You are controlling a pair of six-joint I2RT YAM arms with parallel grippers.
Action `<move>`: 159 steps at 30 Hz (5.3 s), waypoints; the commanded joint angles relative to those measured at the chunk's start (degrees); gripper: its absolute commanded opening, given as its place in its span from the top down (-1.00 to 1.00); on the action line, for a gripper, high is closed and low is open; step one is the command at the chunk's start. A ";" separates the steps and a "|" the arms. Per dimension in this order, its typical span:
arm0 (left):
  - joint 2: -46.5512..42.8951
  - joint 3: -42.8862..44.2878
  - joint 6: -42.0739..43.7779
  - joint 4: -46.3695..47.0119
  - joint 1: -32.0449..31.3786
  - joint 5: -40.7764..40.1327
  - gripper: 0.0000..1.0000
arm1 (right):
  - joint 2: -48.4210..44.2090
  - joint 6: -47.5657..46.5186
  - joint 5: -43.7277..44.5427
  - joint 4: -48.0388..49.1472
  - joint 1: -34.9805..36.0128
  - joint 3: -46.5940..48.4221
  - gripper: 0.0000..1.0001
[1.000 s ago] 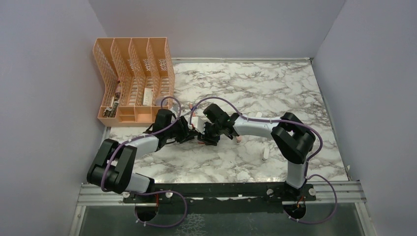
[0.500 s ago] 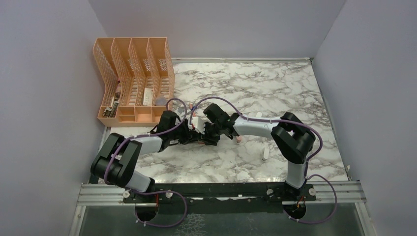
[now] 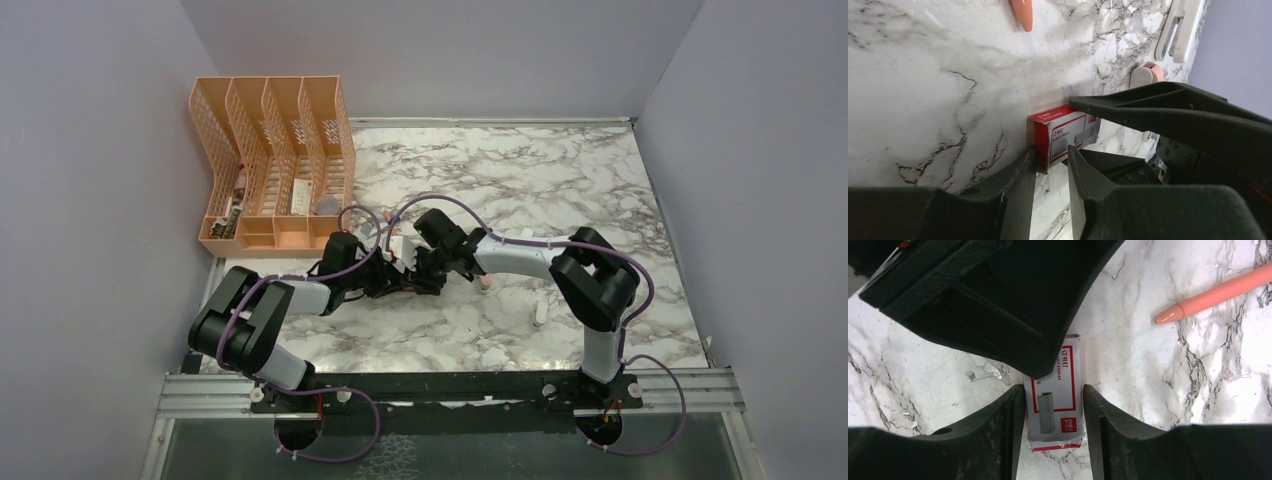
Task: Load the staples into the stapler
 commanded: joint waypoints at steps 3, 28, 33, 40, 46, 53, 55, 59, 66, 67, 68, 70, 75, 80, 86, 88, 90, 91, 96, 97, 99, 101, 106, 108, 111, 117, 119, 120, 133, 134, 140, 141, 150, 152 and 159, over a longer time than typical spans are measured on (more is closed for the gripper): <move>0.45 -1.41 -0.19 3.50 -0.52 0.96 0.40 | -0.63 1.81 1.08 4.22 -0.03 -1.87 -0.19; 0.20 -0.77 2.11 4.38 -0.41 0.22 0.55 | -8.53 1.37 -2.87 9.05 -4.73 -12.23 -0.45; 0.85 -0.45 2.17 4.47 -0.35 0.32 0.55 | -7.66 0.12 -0.91 9.87 -4.70 -12.55 -0.25; 1.17 -0.38 2.73 4.47 0.20 0.48 0.66 | -6.60 -0.96 -1.01 9.68 -4.72 -12.30 -0.06; 0.75 -0.75 3.80 4.47 1.32 1.18 0.76 | -6.46 -1.28 -0.76 9.77 -4.72 -12.35 0.05; 0.73 -1.61 4.16 4.47 2.44 1.20 0.93 | -5.75 -1.74 -0.78 7.84 -4.77 -11.48 0.17; 0.58 -1.86 4.32 4.47 2.74 1.20 0.94 | -5.40 -1.82 -0.67 7.52 -4.77 -11.30 0.18; -0.77 -2.81 4.94 4.39 3.91 1.46 0.94 | -5.23 -1.91 -0.20 7.50 -4.72 -11.28 0.22; -3.76 -5.27 4.95 3.93 6.45 1.11 0.95 | -6.26 -2.39 0.93 7.39 -4.69 -11.60 0.22; -4.26 -5.65 4.95 3.72 6.81 1.11 0.95 | -6.35 -2.43 1.03 7.27 -4.78 -11.64 0.22; -4.79 -5.89 4.87 3.42 7.16 0.99 0.94 | -6.37 -2.50 1.11 7.23 -4.76 -11.63 0.22; -5.86 -6.36 4.85 2.41 8.01 0.69 0.94 | -6.46 -2.53 1.32 7.33 -4.70 -11.65 0.22; -9.88 -6.55 5.78 -4.09 11.10 -1.81 0.94 | -6.78 -2.41 2.36 7.20 -4.79 -11.78 0.21; -15.53 -0.12 10.62 -21.51 12.66 -8.67 0.87 | -7.88 -1.14 4.28 8.51 -4.77 -12.54 0.11; -18.41 5.16 13.32 -33.61 12.71 -15.01 0.60 | -8.37 5.77 8.10 9.58 -4.82 -11.30 -0.22; -18.77 7.07 14.05 -36.53 12.72 -16.53 0.42 | -9.39 8.79 9.10 10.01 -4.80 -11.04 -0.36; -19.55 8.70 14.75 -38.35 12.74 -17.00 0.24 | -11.29 11.80 9.08 10.19 -4.85 -10.73 -0.50; -20.17 9.47 14.99 -39.15 12.68 -16.89 0.17 | -12.46 13.36 9.28 10.59 -4.81 -10.62 -0.52; -24.60 13.91 16.24 -42.23 12.69 -14.53 -0.07 | -18.93 24.61 13.40 12.80 -4.82 -10.71 -0.57; -25.84 14.76 16.47 -42.95 12.72 -14.48 -0.11 | -20.15 27.00 14.01 12.96 -4.82 -10.90 -0.57; -28.27 16.24 17.15 -43.96 12.72 -14.66 -0.17 | -22.67 29.53 13.93 12.89 -4.81 -11.84 -0.58; -30.75 17.47 17.66 -45.10 12.68 -15.41 -0.21 | -25.30 27.96 11.22 12.68 -4.78 -13.26 -0.60; -36.76 18.66 19.70 -47.58 12.73 -17.15 -0.25 | -30.63 34.58 17.63 9.80 -4.78 -14.66 -0.61; -38.74 19.03 20.45 -48.30 12.70 -17.79 -0.29 | -31.54 41.31 23.21 5.35 -4.85 -13.28 -0.61; -40.44 19.79 18.16 -47.49 12.67 -20.29 -0.38 | -31.70 47.87 25.00 -1.03 -4.79 -11.86 -0.76; -39.45 19.61 18.90 -42.21 12.62 -17.71 -0.39 | -33.76 52.70 20.73 -1.39 -4.79 -15.82 -1.00; -38.85 20.25 19.59 -42.67 12.66 -17.94 -0.39 | -34.85 53.76 17.26 1.82 -4.79 -17.92 -0.98; -38.85 20.39 19.62 -42.78 12.62 -17.88 -0.39 | -35.04 55.77 16.58 3.10 -4.79 -18.54 -0.97; -35.52 19.63 21.53 -43.30 12.66 -22.91 -0.40 | -10.87 73.43 26.35 -10.36 4.70 -4.21 -0.70; -35.41 19.74 21.78 -43.65 12.58 -23.66 -0.40 | -8.60 74.86 29.05 -13.49 5.50 -1.80 -0.69; -34.99 20.36 22.75 -44.87 12.06 -27.95 -0.40 | -1.83 78.25 35.51 -21.15 8.06 3.62 -0.36; -34.92 20.43 22.95 -44.85 11.97 -28.37 -0.40 | -1.52 78.48 35.88 -21.37 8.26 3.72 -0.35; -34.79 20.19 23.70 -45.01 11.17 -30.77 -0.40 | 2.59 76.58 36.92 -18.63 8.46 6.42 -0.24; -34.88 20.29 23.92 -45.16 11.04 -31.00 -0.40 | 4.21 76.23 37.05 -17.89 8.37 7.82 -0.22; -34.66 20.19 23.76 -45.23 10.77 -31.08 -0.40 | 8.27 76.38 39.25 -18.59 6.31 13.39 -0.14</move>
